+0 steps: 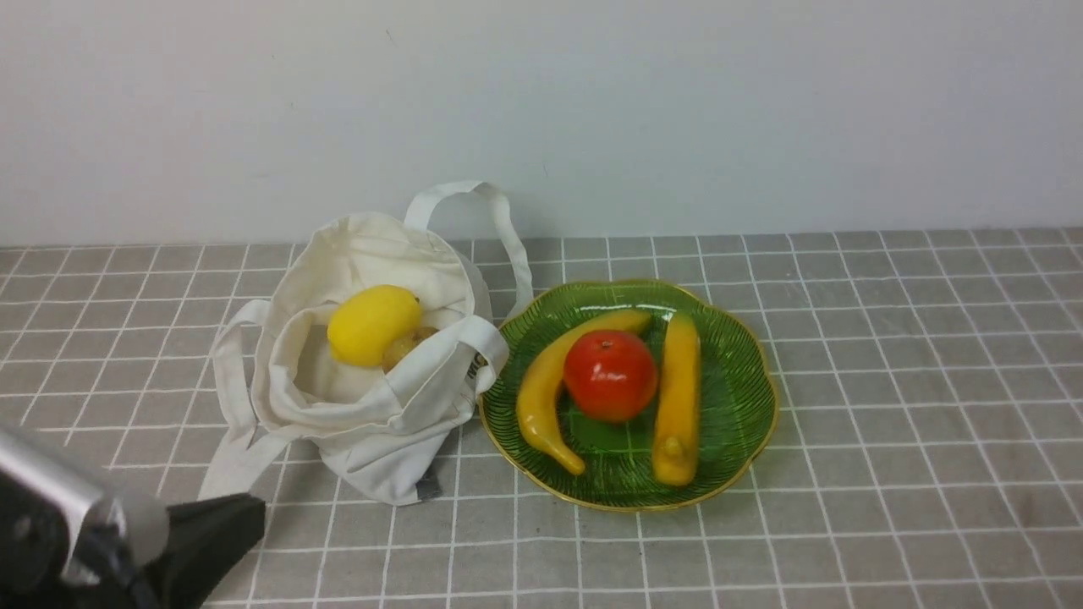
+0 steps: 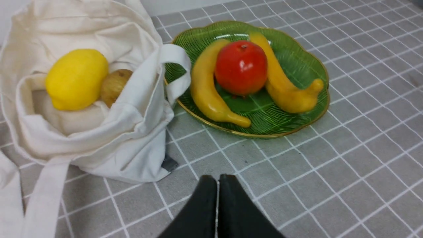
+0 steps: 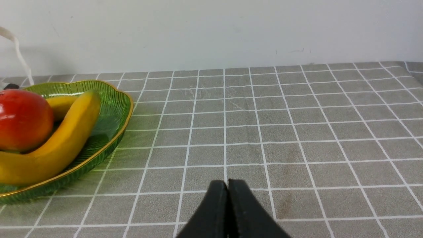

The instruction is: Take the fruit out of the bag on the grey coffee tablecloth and place them on the plate.

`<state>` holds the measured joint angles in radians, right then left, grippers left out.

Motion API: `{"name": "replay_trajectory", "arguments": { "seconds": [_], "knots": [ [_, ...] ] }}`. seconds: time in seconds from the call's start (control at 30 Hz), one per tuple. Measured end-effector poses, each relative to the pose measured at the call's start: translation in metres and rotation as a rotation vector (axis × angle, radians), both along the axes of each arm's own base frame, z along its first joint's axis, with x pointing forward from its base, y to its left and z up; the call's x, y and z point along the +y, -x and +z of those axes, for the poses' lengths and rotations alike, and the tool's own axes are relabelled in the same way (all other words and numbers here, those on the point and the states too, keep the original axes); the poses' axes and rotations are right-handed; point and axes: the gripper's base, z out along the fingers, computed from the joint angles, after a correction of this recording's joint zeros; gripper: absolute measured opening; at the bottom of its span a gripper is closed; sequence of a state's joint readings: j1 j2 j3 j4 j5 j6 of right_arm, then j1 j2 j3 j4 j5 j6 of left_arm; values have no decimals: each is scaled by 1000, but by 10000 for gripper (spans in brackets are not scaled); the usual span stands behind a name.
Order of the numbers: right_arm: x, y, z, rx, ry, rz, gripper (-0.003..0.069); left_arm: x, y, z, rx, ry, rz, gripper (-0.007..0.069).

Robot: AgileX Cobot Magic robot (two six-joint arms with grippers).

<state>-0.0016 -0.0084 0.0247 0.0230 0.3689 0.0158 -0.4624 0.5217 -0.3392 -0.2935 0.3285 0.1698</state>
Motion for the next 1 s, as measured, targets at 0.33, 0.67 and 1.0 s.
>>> {"name": "replay_trajectory", "arguments": {
  "seconds": [0.33,0.67,1.0],
  "knots": [
    [0,0,0,0,0,0,-15,8,13,-47,54,-32,11,-8],
    [0,0,0,0,0,0,-15,9,16,-48,35,-24,11,-8],
    [0,0,0,0,0,0,-15,40,36,-69,-204,-82,244,-8]
  ]
}}
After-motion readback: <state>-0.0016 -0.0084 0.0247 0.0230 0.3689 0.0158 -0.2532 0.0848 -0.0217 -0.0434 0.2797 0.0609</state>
